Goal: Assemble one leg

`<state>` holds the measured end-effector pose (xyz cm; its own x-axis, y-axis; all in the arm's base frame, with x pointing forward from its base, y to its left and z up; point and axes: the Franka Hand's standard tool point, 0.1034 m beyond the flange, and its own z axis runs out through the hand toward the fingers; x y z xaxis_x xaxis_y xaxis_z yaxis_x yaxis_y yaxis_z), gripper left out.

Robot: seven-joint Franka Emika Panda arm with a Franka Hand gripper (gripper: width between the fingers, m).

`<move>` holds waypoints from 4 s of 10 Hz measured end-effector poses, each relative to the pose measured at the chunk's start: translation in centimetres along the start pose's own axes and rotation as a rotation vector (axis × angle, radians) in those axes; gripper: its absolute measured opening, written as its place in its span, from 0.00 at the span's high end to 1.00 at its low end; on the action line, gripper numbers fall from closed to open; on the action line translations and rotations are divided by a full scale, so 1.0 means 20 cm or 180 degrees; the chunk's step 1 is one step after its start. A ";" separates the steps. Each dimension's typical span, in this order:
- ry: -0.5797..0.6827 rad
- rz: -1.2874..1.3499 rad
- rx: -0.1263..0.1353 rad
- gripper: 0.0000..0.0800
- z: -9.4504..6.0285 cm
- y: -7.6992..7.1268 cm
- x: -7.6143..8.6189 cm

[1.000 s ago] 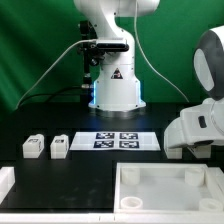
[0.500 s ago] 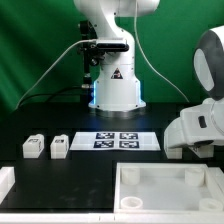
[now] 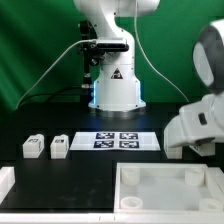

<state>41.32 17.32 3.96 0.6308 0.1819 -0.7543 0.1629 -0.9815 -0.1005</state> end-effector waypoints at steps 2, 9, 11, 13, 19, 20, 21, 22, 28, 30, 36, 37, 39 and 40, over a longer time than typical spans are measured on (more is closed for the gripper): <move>0.0071 -0.0064 0.0074 0.64 -0.33 0.09 -0.08; 0.2701 -0.0166 -0.0112 0.64 -0.73 0.30 -0.17; 0.3343 -0.0328 -0.0057 0.64 -1.03 0.46 -0.08; 0.3869 -0.0345 -0.0187 0.64 -1.08 0.49 -0.01; 0.4488 -0.0252 -0.0442 0.64 -1.06 0.57 0.02; 0.4426 -0.0303 -0.0362 0.64 -1.09 0.53 0.08; 0.4395 -0.0337 -0.0311 0.64 -1.12 0.50 0.13; 0.4344 -0.0350 -0.0266 0.64 -1.12 0.51 0.18; 0.4359 -0.0322 -0.0225 0.64 -1.01 0.49 0.34; 0.4345 -0.0335 -0.0221 0.64 -0.97 0.47 0.36; 0.4353 -0.0325 -0.0224 0.64 -0.91 0.46 0.41; 0.4375 -0.0320 -0.0234 0.64 -0.90 0.45 0.42; 0.4686 -0.0249 -0.0335 0.64 -0.91 0.45 0.44; 0.4780 -0.0228 -0.0368 0.64 -0.91 0.44 0.44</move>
Offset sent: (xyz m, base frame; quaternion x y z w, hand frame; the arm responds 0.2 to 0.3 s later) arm 0.0393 -0.0344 0.0795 0.0109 0.2385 -0.0535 0.9696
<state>62.12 11.35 8.16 0.7753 0.1881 0.6029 0.2381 -0.9712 -0.0031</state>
